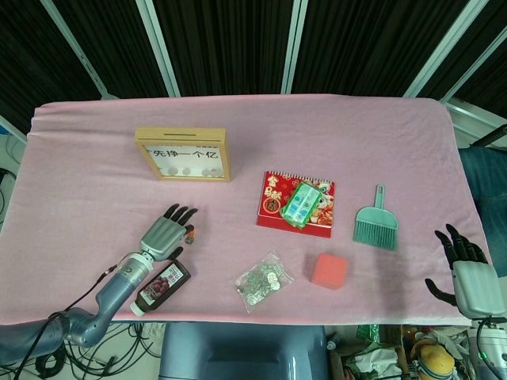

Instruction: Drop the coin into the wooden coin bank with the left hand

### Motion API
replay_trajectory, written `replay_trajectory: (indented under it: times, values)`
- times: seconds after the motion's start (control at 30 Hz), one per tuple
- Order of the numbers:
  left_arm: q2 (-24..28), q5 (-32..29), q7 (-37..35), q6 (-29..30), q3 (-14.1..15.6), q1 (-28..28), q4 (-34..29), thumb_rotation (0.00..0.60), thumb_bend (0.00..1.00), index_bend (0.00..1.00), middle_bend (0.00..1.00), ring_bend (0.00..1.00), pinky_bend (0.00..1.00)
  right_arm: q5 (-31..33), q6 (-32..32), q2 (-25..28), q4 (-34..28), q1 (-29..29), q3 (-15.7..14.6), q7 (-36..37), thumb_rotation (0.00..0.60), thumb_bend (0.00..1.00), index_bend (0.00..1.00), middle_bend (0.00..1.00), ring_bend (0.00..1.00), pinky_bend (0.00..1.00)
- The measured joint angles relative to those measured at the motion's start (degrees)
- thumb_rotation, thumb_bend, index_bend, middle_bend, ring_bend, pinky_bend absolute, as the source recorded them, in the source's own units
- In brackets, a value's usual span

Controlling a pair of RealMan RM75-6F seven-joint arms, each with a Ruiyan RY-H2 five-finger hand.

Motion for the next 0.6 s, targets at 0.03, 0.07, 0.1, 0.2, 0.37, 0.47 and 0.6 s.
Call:
replay_trajectory:
  times: [0.03,0.07,0.1,0.2,0.37,0.47,0.6]
  values:
    - [-0.1,-0.1,0.0,0.0,0.0,0.0,0.2,0.6,0.36,0.42,0.04,0.0,0.0,0.0,0.0,0.0,0.0,0.0,0.0,0.0,0.6,0.16,0.12,0.0,0.1,0.16]
    - [-0.3,-0.2,0.1,-0.1,-0.1,-0.1,0.4,0.6,0.36,0.42,0.04,0.0,0.0,0.0,0.0,0.0,0.0,0.0,0.0,0.0,0.6,0.16,0.12,0.0,0.1,0.16]
    - [-0.5,-0.3,0.1,-0.2,-0.2,-0.2,0.6,0.6,0.36,0.42,0.04,0.0,0.0,0.0,0.0,0.0,-0.1,0.0,0.0,0.0,0.6,0.16,0.12,0.0,0.1,0.16]
    - [-0.7,-0.3,0.4,-0.1,-0.3,-0.3,0.8,0.6,0.36,0.42,0.04,0.0,0.0,0.0,0.0,0.0,0.0,0.0,0.0,0.1,0.6,0.16,0.12,0.0,0.1,0.16]
    - [-0.9,-0.6,1.7,0.0,-0.2,-0.4,0.8,0.6,0.36,0.42,0.04,0.0,0.0,0.2,-0.2,0.0,0.0,0.1,0.0,0.1,0.6,0.16,0.12,0.0,0.1,0.16]
    - [-1.0,-1.1,2.3,-0.3,-0.2,-0.5,0.8,0.6,0.36,0.42,0.04,0.0,0.0,0.0,-0.2,0.0,0.0,0.0,0.0,0.0,0.6,0.16,0.12,0.0,0.1,0.16]
    - [-1.1,-1.5,2.7,-0.4,-0.2,-0.5,0.9,0.6,0.36,0.42,0.04,0.0,0.0,0.1,-0.1,0.0,-0.1,0.0,0.0,0.0,0.6,0.16,0.12,0.0,0.1,0.16]
